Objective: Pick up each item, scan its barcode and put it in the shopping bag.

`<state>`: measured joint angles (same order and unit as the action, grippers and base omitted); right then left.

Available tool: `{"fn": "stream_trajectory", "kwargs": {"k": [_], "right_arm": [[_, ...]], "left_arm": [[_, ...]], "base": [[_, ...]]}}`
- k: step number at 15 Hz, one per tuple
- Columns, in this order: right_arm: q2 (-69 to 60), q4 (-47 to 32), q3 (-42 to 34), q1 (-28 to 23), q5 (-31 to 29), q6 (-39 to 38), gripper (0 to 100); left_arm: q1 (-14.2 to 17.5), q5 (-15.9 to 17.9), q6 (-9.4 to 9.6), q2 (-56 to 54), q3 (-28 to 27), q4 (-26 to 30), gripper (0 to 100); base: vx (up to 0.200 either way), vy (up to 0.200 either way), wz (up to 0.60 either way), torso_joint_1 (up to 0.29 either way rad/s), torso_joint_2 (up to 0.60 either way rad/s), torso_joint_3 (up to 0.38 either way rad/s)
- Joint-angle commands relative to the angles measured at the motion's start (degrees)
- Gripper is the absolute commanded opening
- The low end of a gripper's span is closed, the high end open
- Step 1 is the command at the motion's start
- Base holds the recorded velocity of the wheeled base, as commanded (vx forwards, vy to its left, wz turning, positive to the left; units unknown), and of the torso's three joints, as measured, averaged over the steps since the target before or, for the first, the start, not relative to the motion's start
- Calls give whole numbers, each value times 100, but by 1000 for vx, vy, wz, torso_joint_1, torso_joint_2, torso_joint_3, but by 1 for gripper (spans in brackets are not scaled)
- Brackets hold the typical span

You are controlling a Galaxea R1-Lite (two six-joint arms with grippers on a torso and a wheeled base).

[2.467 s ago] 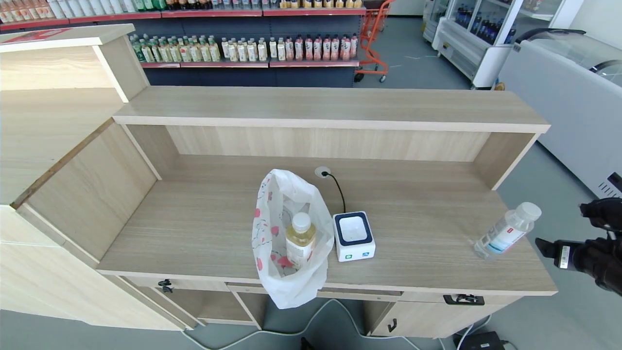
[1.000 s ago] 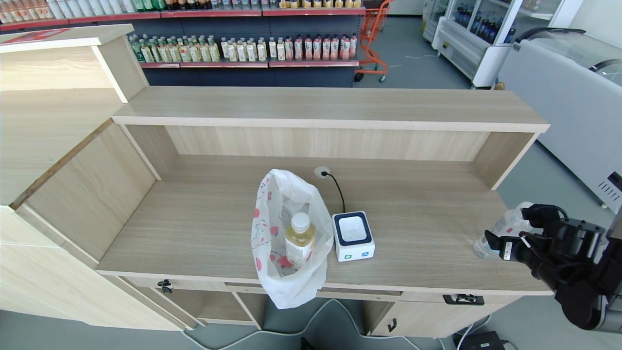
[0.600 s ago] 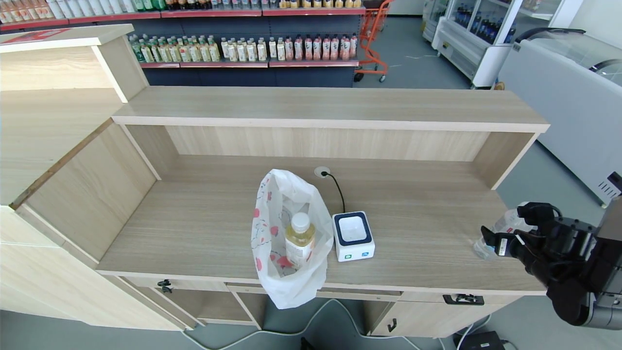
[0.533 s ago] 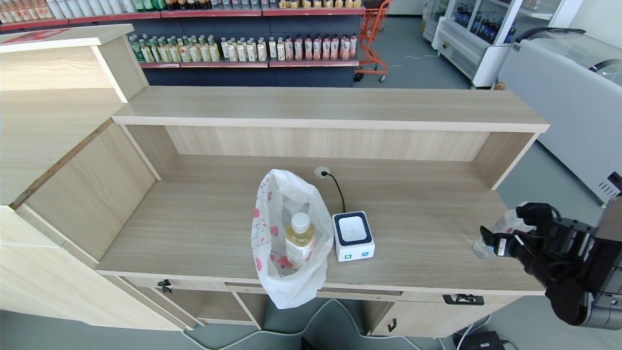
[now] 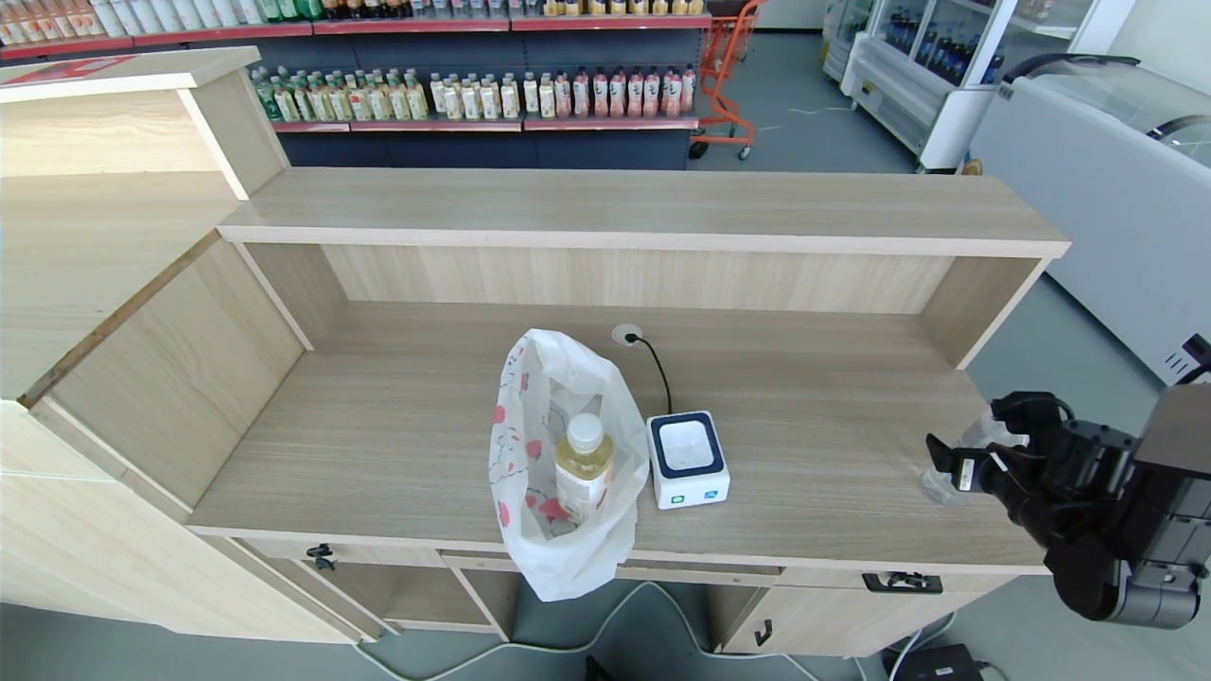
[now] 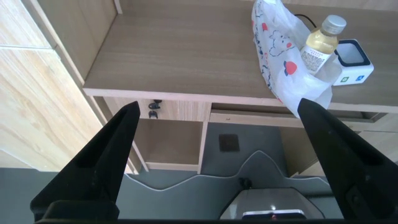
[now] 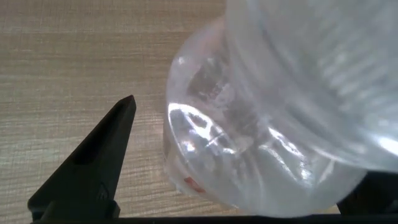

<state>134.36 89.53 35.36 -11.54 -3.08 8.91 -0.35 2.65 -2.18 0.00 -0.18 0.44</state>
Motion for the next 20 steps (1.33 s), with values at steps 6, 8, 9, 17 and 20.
{"fn": "stream_trajectory", "kwargs": {"k": [6, 8, 9, 17, 20], "right_arm": [[239, 47, 172, -58, 370, 5, 0], [239, 47, 190, -85, 388, 41, 0], [231, 47, 208, -85, 388, 41, 0], [125, 47, 550, -331, 783, 339, 0], [-903, -392, 515, -331, 1205, -170, 0]], "left_arm": [[0, -1, -2, 0, 1, 0, 100], [0, -1, -2, 0, 1, 0, 100], [0, -1, -2, 0, 1, 0, 100], [0, -1, -2, 0, 1, 0, 100], [0, -1, -2, 0, 1, 0, 100]], "base": [[0, 0, 0, 0, 0, 0], [0, 0, 0, 0, 0, 0], [0, 0, 0, 0, 0, 0], [0, 0, 0, 0, 0, 0], [0, 0, 0, 0, 0, 0]]}}
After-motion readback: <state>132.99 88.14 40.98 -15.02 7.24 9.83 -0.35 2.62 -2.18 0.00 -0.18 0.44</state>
